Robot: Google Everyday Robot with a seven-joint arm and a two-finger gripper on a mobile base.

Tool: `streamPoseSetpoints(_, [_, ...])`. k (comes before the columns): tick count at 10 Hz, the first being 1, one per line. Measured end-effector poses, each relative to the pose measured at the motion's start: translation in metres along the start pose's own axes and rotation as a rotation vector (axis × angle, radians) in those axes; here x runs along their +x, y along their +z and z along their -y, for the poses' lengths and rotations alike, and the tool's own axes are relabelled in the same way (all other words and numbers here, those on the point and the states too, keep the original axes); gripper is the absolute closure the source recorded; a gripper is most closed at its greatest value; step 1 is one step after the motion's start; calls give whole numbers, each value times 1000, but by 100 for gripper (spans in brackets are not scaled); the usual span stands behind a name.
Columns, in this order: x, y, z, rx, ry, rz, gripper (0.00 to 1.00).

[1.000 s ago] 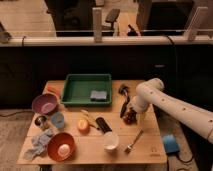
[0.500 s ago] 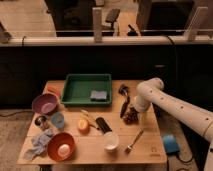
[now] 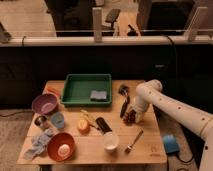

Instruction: Place grapes in red bowl

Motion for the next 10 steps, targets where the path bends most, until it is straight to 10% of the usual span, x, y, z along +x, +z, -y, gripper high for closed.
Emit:
streamPoseSetpoints(3, [-3, 1, 0, -1, -13, 15, 98])
streamPoseSetpoints(10, [-4, -22, 0, 33, -31, -7, 100])
